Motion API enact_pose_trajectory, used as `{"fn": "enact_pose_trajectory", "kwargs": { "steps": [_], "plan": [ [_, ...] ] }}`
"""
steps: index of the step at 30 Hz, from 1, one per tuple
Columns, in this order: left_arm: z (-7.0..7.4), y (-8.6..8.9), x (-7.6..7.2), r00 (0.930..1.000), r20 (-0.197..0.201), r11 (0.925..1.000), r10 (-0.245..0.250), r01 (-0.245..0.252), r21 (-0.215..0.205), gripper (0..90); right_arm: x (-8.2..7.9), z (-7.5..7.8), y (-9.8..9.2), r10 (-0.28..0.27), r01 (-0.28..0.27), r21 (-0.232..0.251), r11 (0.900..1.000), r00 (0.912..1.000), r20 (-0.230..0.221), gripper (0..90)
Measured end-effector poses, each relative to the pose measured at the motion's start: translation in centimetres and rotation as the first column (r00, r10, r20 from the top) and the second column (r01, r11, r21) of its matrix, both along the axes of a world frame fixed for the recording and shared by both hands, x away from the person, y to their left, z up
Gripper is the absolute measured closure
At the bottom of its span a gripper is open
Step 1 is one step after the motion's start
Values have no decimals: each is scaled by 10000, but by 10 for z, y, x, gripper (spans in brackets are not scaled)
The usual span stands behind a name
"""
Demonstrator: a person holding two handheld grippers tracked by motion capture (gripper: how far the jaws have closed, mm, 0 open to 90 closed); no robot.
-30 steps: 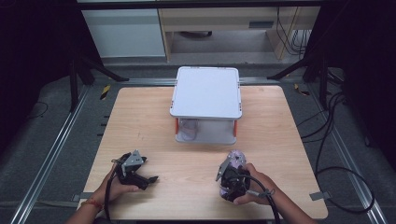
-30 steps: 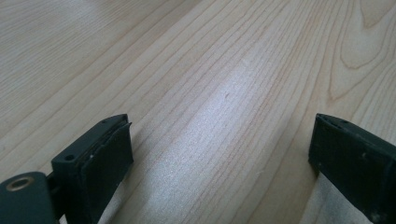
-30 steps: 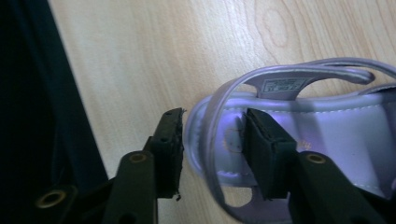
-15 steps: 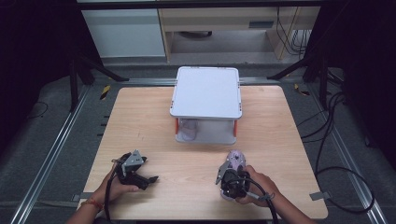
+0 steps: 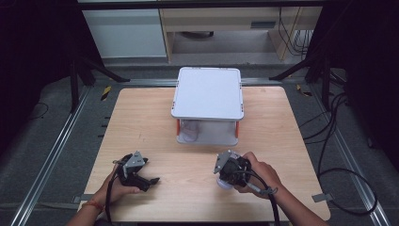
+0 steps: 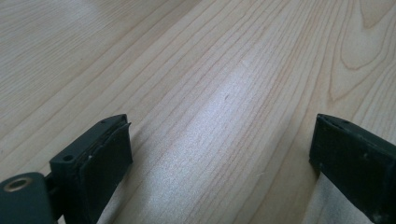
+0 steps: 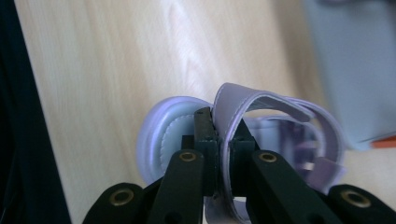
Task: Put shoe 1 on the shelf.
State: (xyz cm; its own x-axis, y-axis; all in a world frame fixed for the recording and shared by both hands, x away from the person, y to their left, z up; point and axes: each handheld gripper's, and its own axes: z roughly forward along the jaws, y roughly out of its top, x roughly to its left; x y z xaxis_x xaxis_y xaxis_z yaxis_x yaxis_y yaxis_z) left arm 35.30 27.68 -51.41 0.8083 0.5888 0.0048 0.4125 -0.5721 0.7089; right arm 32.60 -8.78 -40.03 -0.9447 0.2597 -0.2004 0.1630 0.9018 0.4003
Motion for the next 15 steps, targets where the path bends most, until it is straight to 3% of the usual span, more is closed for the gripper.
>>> {"fn": "enact_pose_trajectory", "kwargs": {
  "steps": [4, 8, 13, 15],
  "plan": [
    [0, 0, 0, 10000, -12, 10000, -6, 6, -9, 44, 6, 15, 7, 27, -42, 303, 9995, 9988, 492, 865],
    [0, 0, 1, 10000, 4, 10000, -44, 44, 7, 45, 12, 24, 18, 229, -250, 171, 9995, 9936, 1110, 866],
    [0, 0, 1, 10000, 3, 10000, -76, 76, 14, 45, 26, 24, 34, 583, -515, -366, 9980, 9733, 2221, 867],
    [0, 0, 1, 10000, 0, 10000, -79, 79, 6, 45, 35, 21, 39, 672, -562, -524, 9970, 9684, 2402, 867]
  ]
}}
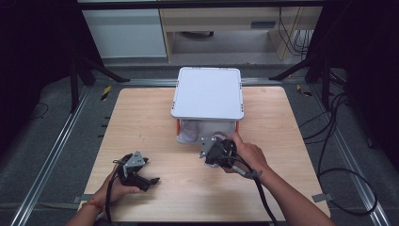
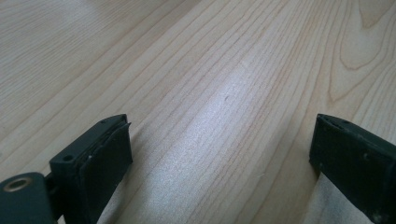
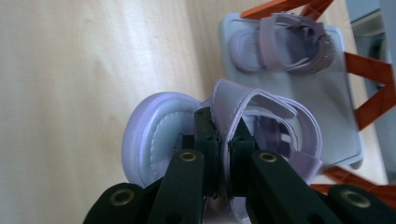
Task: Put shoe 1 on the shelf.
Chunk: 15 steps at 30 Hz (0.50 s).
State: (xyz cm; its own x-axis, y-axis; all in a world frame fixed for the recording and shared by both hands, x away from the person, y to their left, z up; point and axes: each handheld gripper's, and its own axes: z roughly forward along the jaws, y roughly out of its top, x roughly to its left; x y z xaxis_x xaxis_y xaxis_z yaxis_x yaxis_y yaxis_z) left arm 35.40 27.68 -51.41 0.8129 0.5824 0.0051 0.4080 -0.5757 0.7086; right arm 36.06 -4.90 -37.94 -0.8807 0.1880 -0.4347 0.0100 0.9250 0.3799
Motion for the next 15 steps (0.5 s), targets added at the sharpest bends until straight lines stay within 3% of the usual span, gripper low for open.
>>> {"fn": "enact_pose_trajectory", "kwargs": {
  "steps": [6, 12, 15],
  "plan": [
    [0, 0, 0, 10000, -3, 10000, -38, 38, 2, 45, 24, -7, 7, -82, 80, 30, 10000, 9985, 549, 868],
    [0, 0, 1, 10000, -7, 10000, -54, 54, -4, 45, 45, -11, 10, 199, -219, 148, 9997, 9918, 1260, 868],
    [0, 0, 1, 10000, -6, 10000, -54, 54, -4, 45, 55, -16, 13, 251, -279, 181, 9994, 9899, 1399, 868]
  ]
}}
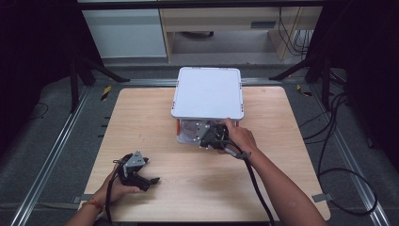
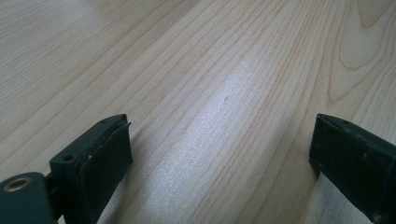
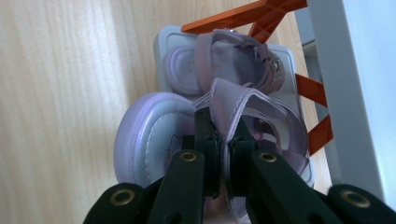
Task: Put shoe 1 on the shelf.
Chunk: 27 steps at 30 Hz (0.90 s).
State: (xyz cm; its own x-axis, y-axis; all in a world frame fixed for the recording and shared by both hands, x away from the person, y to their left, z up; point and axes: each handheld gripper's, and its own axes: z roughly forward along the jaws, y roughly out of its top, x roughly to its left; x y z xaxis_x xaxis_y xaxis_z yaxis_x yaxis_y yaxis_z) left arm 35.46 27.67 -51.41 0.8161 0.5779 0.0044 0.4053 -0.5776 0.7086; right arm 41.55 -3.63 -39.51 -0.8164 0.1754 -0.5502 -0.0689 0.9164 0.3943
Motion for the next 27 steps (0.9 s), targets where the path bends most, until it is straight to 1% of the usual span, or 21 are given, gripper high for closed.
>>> {"fn": "enact_pose_trajectory", "kwargs": {
  "steps": [1, 2, 3, 4, 5, 6, 7, 8, 9, 10, 11, 13, 14, 17, 18, 19, 21, 22, 24, 25, 27],
  "plan": [
    [0, 0, 0, 10000, 0, 10000, 0, 0, 0, 45, 0, 0, 0, 0, 0, 0, 10000, 10000, 0, 868],
    [0, 0, 0, 10000, -1, 10000, -1, 1, -1, 45, 6, -5, 3, -13, 13, 14, 10000, 9997, 232, 868],
    [0, 0, 0, 10000, -1, 10000, -1, 1, -1, 45, 7, -7, 3, 72, -73, 18, 10000, 9994, 331, 867],
    [0, 0, 0, 10000, -1, 10000, 1, -1, -3, 45, 7, -7, 3, 72, -73, 18, 10000, 9994, 331, 867],
    [0, 0, 0, 10000, -1, 10000, -2, 2, -2, 46, 9, -14, 6, 84, -83, -18, 10000, 9979, 647, 868],
    [0, 0, 0, 10000, 0, 10000, -4, 4, 0, 45, 11, -18, 7, 217, -216, -12, 9998, 9967, 785, 868],
    [0, 0, 0, 10000, 2, 10000, -3, 3, 2, 45, 12, -20, 7, 237, -241, 30, 9997, 9958, 883, 868],
    [0, 0, 0, 10000, 1, 10000, -1, 1, 0, 45, 14, -25, 8, 256, -258, 5, 9997, 9937, 1090, 868],
    [0, 0, 0, 10000, 0, 10000, 0, 0, -3, 45, 15, -27, 8, 323, -328, 21, 9995, 9931, 1129, 868],
    [0, 0, 0, 10000, 1, 10000, 1, -1, -4, 46, 17, -31, 8, 313, -320, 47, 9995, 9935, 1096, 868],
    [0, 0, 0, 10000, 1, 10000, -2, 2, -3, 45, 20, -35, 9, 352, -352, -27, 9994, 9933, 1103, 868],
    [0, 0, 0, 10000, 0, 10000, -5, 5, -4, 46, 23, -44, 10, 456, -432, -285, 9987, 9949, 905, 867],
    [0, 0, 0, 10000, -3, 10000, 7, -7, -29, 46, 24, -49, 11, 595, -569, -335, 9978, 9950, 805, 867],
    [0, 0, 0, 10000, -3, 10000, 7, -7, -31, 46, 24, -53, 11, 694, -669, -343, 9972, 9945, 789, 867],
    [0, 0, 0, 10000, 0, 10000, 9, -9, -29, 46, 25, -59, 11, 872, -842, -542, 9950, 9947, 547, 866],
    [0, 0, 0, 10000, 1, 10000, 10, -10, -29, 46, 25, -61, 11, 875, -841, -638, 9944, 9948, 527, 865],
    [0, 0, 0, 10000, 1, 10000, 10, -10, -27, 46, 25, -63, 9, 806, -781, -611, 9951, 9960, 395, 860],
    [0, 0, 0, 10000, -1, 10000, 7, -7, -33, 46, 25, -64, 8, 733, -719, -584, 9957, 9971, 223, 853],
    [0, 0, 0, 10000, -1, 10000, 7, -7, -33, 46, 25, -65, 6, 704, -694, -595, 9958, 9974, 154, 848],
    [0, 0, 0, 10000, -2, 10000, 2, -2, -32, 46, 24, -67, 3, 602, -600, -562, 9966, 9982, 14, 842],
    [0, 0, 0, 10000, -2, 10000, -2, 2, -37, 46, 25, -69, 0, 411, -410, -515, 9978, 9992, 13, 820]
  ]
}}
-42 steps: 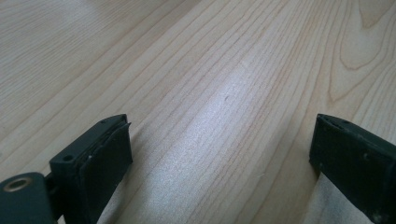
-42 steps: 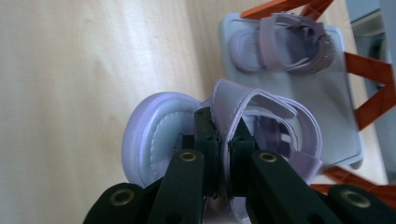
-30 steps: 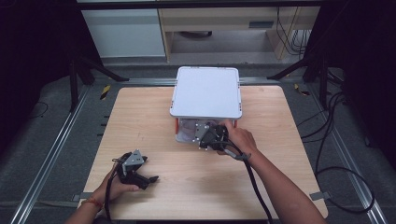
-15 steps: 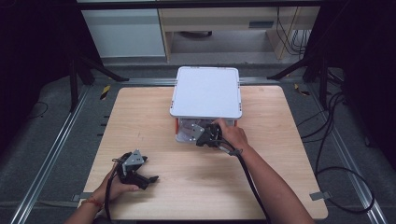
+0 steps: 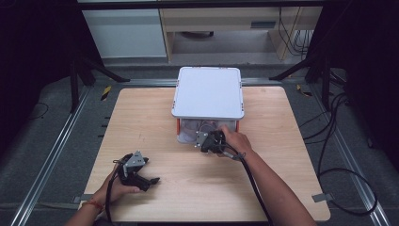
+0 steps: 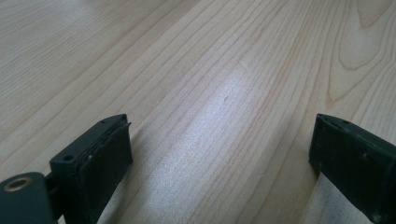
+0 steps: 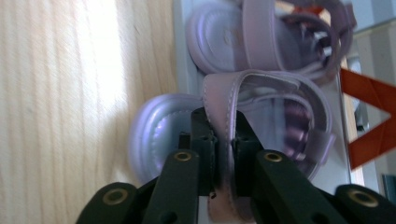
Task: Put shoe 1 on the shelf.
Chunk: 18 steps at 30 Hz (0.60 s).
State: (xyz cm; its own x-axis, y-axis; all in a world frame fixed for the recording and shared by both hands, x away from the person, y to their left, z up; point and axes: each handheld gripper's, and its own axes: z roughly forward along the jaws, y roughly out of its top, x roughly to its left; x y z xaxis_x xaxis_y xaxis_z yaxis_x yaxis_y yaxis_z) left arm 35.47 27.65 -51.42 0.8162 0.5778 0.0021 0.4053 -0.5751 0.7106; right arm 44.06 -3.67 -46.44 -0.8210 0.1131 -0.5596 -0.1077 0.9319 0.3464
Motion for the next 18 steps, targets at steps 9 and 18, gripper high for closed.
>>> {"fn": "enact_pose_trajectory", "kwargs": {
  "steps": [9, 18],
  "plan": [
    [0, 0, 0, 10000, 8, 10000, -14, 14, 36, 46, 0, -1, -19, -1146, 1166, 1066, 9874, 9931, -253, 562],
    [0, 0, 0, 10000, 8, 10000, 26, -26, 29, 45, -9, 8, -44, -1974, 2269, 2819, 9322, 9717, -1295, 247]
  ]
}}
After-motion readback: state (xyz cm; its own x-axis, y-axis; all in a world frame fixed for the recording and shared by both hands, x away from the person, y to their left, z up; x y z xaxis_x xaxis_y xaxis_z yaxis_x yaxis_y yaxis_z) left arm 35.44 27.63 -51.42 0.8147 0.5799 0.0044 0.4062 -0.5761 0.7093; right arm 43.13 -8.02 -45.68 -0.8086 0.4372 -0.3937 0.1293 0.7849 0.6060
